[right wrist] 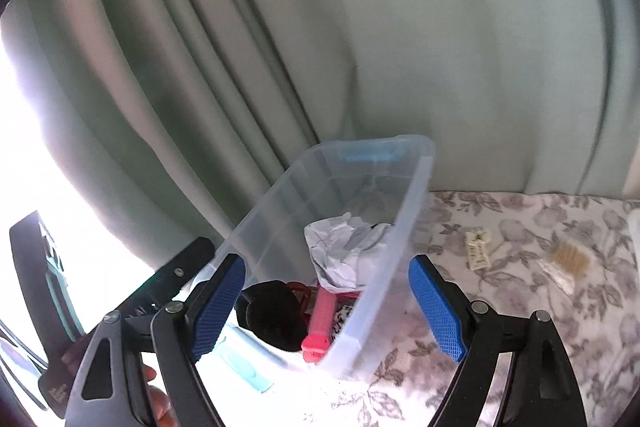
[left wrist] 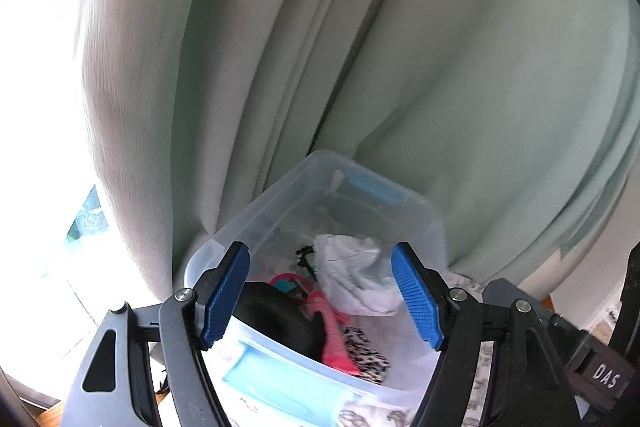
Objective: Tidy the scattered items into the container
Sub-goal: 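Withdraw both open grippers from the container toward the hair clip and swabs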
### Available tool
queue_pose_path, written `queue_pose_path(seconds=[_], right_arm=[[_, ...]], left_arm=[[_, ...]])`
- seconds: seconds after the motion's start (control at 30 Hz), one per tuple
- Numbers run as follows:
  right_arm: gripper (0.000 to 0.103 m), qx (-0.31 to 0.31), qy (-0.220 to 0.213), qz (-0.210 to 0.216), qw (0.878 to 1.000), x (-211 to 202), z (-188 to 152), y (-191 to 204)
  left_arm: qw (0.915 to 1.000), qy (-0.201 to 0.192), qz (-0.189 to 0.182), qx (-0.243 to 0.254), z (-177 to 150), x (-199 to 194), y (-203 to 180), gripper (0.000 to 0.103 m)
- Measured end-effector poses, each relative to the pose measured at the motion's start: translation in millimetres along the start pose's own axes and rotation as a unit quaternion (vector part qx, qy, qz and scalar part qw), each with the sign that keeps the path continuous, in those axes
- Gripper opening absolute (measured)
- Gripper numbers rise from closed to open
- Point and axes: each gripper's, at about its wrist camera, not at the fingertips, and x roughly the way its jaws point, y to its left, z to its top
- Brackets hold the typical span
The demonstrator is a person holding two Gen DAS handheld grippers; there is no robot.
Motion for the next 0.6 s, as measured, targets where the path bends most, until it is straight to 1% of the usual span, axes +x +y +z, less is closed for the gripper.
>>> queue_pose_path(seconds=[0.13,0.27,0.37,0.5,0.6], right_arm=[[0.086,0.024,-0.026,-0.008,0.999,-33.0,-1.1,-14.9],[0.086,0.049,-0.057,-0.017,0.997,-64.5,-4.1,-20.7],[0.086,0.073,-0.078,-0.024,0.994,-91.5,-4.5,-34.9],[0.086,0.095,-0.111,-0.026,0.989,-124.3,-6.0,-39.3],[0.086,0.097,-0.122,-0.026,0.987,-148.9,-7.2,-39.5]], left_arm=[[0.9998,-0.013,-0.015,0.01,4.2,-28.0,-20.0,0.074],[0.9987,-0.029,-0.027,0.032,6.9,-54.9,-43.3,0.074],[0.9976,-0.035,-0.038,0.045,7.2,-71.8,-59.8,0.074],[0.9962,-0.034,-0.054,0.06,4.1,-81.6,-79.4,0.074],[0.9949,-0.031,-0.065,0.072,1.1,-85.5,-93.2,0.074]])
